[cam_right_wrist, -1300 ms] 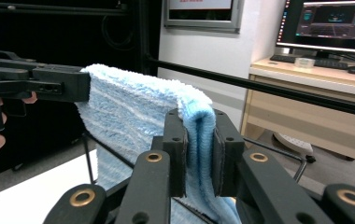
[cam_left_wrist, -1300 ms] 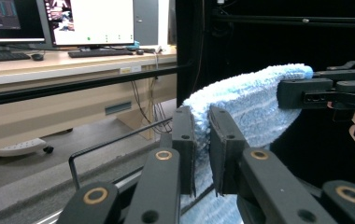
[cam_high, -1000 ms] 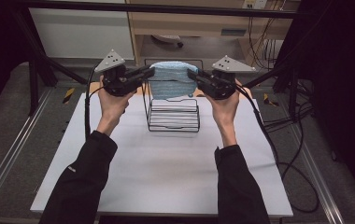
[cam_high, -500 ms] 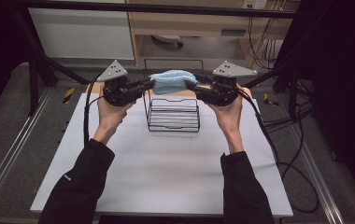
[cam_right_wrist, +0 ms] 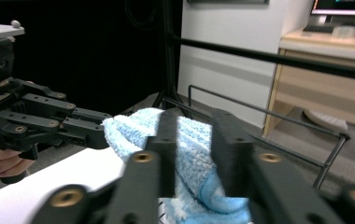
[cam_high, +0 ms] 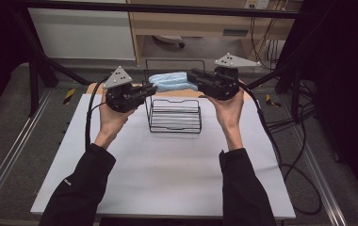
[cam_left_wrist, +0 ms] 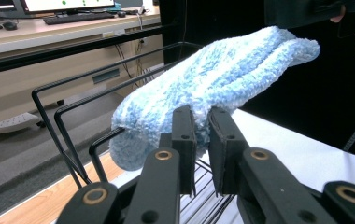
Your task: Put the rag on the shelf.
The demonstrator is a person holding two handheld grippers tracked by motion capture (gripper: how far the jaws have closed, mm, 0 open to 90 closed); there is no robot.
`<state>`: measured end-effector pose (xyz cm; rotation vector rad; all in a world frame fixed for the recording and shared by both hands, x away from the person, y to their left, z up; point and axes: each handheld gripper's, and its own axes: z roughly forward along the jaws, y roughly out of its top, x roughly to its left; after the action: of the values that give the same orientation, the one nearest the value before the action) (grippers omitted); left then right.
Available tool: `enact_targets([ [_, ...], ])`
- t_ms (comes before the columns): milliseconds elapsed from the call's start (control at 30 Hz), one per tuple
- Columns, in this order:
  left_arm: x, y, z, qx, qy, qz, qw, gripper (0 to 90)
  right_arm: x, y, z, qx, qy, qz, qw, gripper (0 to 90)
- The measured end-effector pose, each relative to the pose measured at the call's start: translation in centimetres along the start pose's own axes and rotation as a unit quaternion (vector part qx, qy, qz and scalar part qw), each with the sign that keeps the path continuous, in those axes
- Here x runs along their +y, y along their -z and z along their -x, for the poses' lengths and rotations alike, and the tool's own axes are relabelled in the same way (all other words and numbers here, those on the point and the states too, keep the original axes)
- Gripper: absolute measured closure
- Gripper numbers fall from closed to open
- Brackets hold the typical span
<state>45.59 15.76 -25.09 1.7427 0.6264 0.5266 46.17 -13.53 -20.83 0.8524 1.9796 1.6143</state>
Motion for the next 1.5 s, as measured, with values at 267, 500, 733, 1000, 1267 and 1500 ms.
enact_targets([
  [267,0.5,0.6,0.0,-0.008,0.018,-0.007,0.9998,74.9,-1.1,-0.7,0.0,0.002,-0.008,-0.049,0.9988,89.4],
  [500,2.3,1.0,0.3,-0.008,0.039,-0.002,0.9992,75.7,-2.2,-0.7,0.2,0.001,-0.011,-0.061,0.9981,89.5],
  [733,2.1,-0.3,0.5,0.001,0.059,-0.032,0.9978,84.8,-3.0,-0.9,0.3,-0.001,-0.007,-0.071,0.9975,89.5],
  [1000,-0.1,-2.1,0.3,0.021,0.057,-0.074,0.9954,89.0,-4.3,-0.8,0.8,-0.003,-0.015,-0.068,0.9976,89.1],
  [1267,-0.9,-3.1,0.1,0.039,0.051,-0.073,0.9952,89.2,-5.7,-1.1,1.3,-0.005,-0.014,-0.060,0.9981,88.1],
  [1500,-1.2,-3.4,-0.2,0.042,0.055,-0.062,0.9957,89.2,-6.3,-1.3,1.5,-0.012,-0.008,-0.051,0.9986,87.4],
])
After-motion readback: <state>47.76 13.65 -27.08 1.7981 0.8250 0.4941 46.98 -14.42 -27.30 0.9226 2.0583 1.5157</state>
